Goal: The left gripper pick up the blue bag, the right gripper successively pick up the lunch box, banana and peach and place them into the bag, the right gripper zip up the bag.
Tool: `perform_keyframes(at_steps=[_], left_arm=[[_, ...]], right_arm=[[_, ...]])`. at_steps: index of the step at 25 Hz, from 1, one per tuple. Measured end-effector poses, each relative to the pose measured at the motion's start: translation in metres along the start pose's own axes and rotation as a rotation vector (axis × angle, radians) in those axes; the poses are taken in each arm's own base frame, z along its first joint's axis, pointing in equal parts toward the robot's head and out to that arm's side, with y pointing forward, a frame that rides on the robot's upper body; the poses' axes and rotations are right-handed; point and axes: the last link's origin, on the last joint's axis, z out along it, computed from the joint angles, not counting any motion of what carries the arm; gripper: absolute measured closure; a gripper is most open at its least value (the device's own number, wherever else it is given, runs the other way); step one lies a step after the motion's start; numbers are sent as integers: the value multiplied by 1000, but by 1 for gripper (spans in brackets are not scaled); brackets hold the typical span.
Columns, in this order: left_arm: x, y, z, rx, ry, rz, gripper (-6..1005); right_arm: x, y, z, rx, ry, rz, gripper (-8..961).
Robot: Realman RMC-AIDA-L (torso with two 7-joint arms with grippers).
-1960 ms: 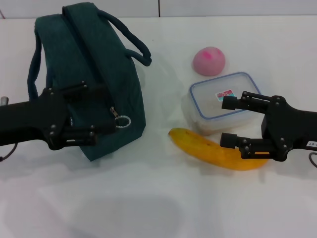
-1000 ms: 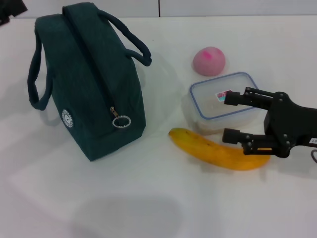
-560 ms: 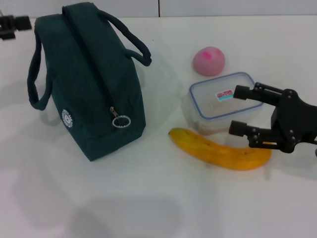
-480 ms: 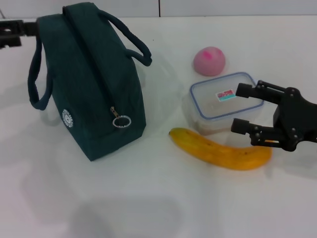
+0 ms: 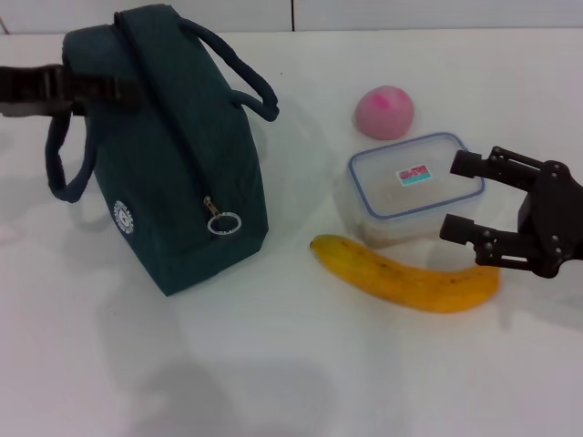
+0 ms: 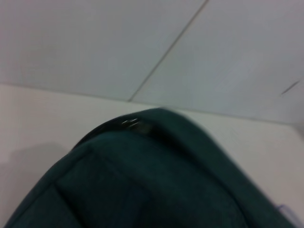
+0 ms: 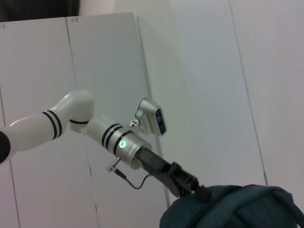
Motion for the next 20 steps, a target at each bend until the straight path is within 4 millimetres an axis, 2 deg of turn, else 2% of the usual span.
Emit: perform_keyframes(at_steps=[10,20], left_arm=[[-5,-14,0,61,38,-49,119],[-12,-10,2,28,12,-54,599]], right_arm=[[0,-1,-3,15,-8,-5,140],[-1,-2,-2,17,-7,-8,140]])
